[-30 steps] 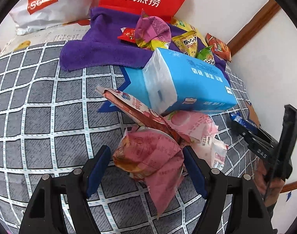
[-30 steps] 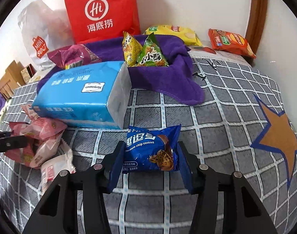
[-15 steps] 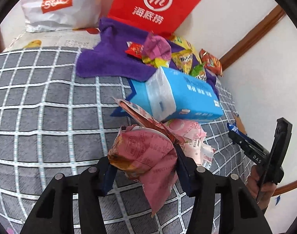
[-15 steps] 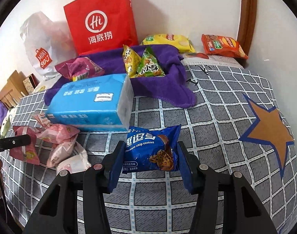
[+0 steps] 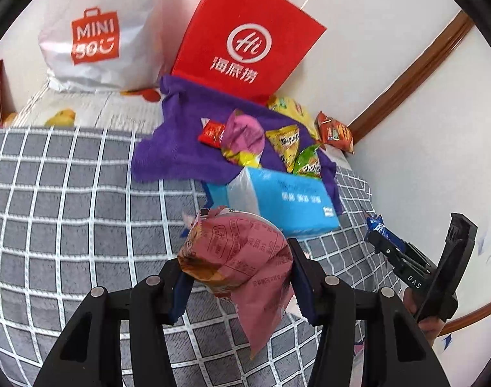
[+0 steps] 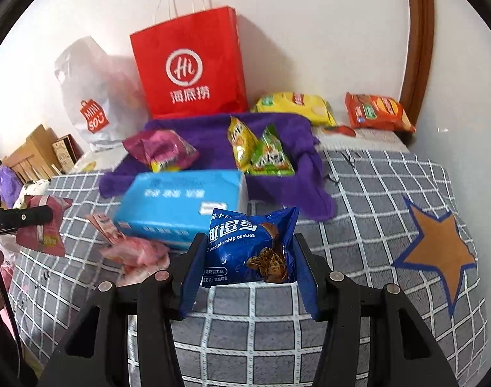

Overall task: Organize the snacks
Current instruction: 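Lift and carry the blue bag and pink packet over the purple towel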

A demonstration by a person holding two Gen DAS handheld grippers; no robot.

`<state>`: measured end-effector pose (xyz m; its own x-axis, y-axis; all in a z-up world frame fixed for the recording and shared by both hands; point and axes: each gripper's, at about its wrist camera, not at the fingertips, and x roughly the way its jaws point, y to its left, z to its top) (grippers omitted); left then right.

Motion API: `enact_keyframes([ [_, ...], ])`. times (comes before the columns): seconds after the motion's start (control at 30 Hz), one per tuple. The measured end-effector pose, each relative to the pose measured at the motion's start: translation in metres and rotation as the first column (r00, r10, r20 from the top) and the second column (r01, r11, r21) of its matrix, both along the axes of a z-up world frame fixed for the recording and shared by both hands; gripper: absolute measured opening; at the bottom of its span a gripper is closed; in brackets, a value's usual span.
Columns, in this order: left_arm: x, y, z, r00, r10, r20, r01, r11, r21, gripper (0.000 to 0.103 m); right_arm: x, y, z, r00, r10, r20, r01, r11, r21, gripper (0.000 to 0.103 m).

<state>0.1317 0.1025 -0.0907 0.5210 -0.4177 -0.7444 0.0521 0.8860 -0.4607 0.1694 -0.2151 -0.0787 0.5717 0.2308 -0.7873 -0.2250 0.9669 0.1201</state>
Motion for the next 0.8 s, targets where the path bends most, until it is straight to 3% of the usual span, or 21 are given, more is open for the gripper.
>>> enact_keyframes([
  [0.37,0.021,-0.004,0.026,1.000,-0.004,0.028,0.004,1.000,0.014,0.051,0.023,0.017,0.019,0.999,0.022,0.035,-0.022,1.000,0.015,0.052],
  [0.8,0.075,-0.019,0.054,0.998,-0.045,0.039,0.045,0.999,0.023,0.051,0.069,0.038,0.029,0.998,0.034,0.044,-0.035,0.999,0.007,0.052],
])
